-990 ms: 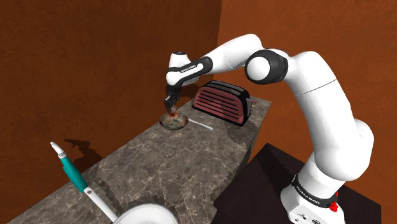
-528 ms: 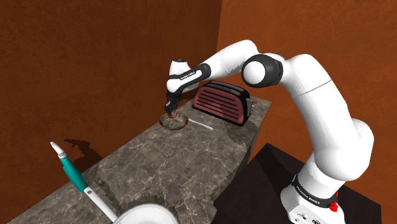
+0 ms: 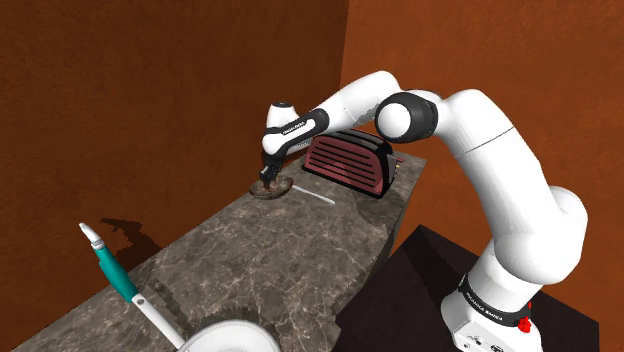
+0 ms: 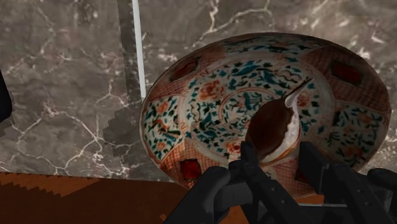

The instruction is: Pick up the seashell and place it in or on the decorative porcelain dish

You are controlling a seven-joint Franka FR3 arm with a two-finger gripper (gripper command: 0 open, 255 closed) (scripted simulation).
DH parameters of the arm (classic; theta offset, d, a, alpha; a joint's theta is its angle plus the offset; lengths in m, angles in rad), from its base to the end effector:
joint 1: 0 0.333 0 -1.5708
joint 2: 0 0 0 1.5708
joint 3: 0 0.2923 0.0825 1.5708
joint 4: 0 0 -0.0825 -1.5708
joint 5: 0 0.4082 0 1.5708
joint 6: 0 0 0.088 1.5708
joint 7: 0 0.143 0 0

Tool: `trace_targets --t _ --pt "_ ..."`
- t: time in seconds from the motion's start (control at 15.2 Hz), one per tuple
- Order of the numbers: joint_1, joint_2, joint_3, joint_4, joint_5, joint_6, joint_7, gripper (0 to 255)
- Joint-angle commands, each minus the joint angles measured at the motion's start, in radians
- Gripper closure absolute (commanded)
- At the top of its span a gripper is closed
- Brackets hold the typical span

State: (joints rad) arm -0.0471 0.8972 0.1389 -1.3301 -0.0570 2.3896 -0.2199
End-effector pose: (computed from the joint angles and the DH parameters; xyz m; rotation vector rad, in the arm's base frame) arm 0.7632 0.0491 0.1447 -3.0474 -0.4435 -0.2687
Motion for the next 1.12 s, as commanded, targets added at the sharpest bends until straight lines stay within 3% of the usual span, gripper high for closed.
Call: trace_targets --t 0.0,0.26,0.33,0.66,1.06 --pt "0.000 0.001 0.000 0.000 0.000 0.001 0.000 255" --pt "0.000 0.001 0.000 0.000 0.000 0.001 0.000 255" --pt "0.000 0.001 0.000 0.000 0.000 0.001 0.000 0" --pt "0.000 0.001 0.000 0.000 0.000 0.001 0.000 0" --pt "-0.014 -0.107 0.008 -0.059 0.008 -0.048 -0.004 0"
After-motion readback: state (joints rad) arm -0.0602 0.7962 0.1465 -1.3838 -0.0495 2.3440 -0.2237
